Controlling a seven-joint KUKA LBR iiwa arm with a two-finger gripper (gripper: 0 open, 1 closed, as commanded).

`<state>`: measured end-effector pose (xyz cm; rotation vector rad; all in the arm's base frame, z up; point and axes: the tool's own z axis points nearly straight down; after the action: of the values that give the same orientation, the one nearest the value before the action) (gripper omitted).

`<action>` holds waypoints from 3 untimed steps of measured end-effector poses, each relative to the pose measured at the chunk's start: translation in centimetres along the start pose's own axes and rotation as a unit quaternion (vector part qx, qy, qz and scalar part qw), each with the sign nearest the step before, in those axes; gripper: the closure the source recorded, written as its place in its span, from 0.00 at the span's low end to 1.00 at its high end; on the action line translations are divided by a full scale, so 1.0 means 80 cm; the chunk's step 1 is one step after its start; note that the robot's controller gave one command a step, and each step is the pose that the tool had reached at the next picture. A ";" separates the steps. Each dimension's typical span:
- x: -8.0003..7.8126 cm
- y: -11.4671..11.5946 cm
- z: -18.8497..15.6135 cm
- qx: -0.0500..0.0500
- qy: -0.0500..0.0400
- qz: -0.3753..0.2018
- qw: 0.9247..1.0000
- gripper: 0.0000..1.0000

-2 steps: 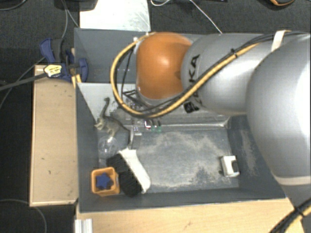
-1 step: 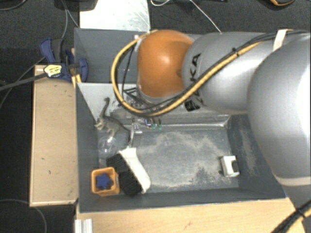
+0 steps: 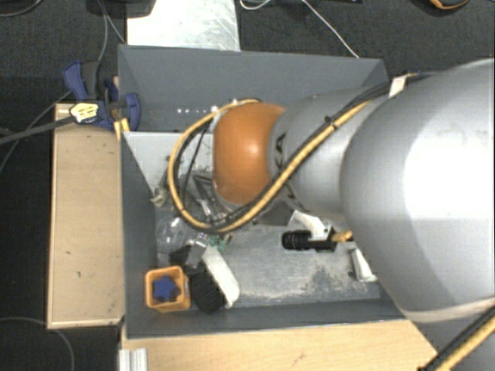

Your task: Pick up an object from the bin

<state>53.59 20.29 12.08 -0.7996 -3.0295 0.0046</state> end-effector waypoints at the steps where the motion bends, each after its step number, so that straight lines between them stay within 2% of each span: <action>1: -0.033 0.000 -0.007 -0.005 -0.006 0.042 0.999 0.00; 2: 0.000 -0.022 0.006 0.001 0.001 0.043 0.999 0.00; 3: 0.014 -0.017 0.062 -0.005 -0.006 0.170 0.985 0.00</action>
Offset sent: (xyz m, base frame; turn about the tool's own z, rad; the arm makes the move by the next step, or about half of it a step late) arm -0.0088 -0.0147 -0.0049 0.0868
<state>51.95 19.66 7.15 -1.3080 -2.8636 -0.0045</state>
